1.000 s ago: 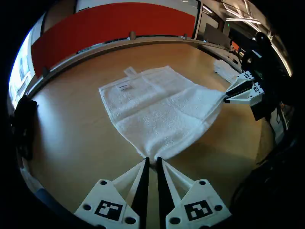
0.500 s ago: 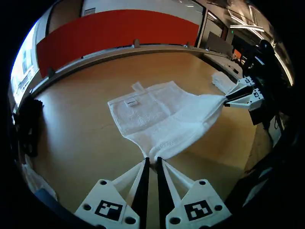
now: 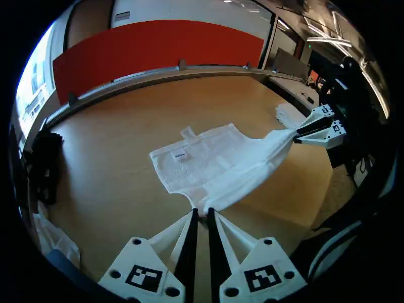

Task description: Fold towel

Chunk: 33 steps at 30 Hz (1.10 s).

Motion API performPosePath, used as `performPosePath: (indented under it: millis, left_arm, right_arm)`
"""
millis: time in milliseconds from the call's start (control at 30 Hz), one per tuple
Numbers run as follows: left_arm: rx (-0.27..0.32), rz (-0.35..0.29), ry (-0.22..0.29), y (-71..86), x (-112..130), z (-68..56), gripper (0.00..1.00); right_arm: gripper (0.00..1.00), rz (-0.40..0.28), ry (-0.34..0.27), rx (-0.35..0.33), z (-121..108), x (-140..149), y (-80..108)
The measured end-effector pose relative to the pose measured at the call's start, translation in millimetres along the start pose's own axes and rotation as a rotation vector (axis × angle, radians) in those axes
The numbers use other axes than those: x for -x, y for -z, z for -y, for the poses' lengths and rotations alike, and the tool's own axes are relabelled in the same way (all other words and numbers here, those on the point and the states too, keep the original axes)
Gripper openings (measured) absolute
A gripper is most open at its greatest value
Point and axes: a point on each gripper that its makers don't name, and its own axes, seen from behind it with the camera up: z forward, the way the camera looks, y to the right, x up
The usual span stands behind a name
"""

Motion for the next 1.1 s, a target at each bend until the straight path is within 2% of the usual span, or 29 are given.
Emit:
performPosePath:
  millis: [267,500,800,1100]
  left_arm:
    - [0.009,-0.010,0.020,12.9,-5.4,-4.3,0.14]
    - [0.007,-0.006,0.024,11.4,-2.4,-4.3,0.14]
    - [0.001,-0.003,0.047,3.3,-4.7,0.9,0.13]
    - [-0.020,-0.014,0.056,-16.0,-18.9,12.5,0.13]
  right_arm:
    - [0.17,-0.011,-0.001,-0.003,3.8,-8.6,11.7]
    - [0.16,-0.006,0.001,-0.008,4.2,-7.3,10.1]
    - [0.17,0.016,0.009,-0.012,1.4,-3.9,5.3]
    - [0.17,0.038,0.013,0.004,-15.2,-3.0,-8.2]
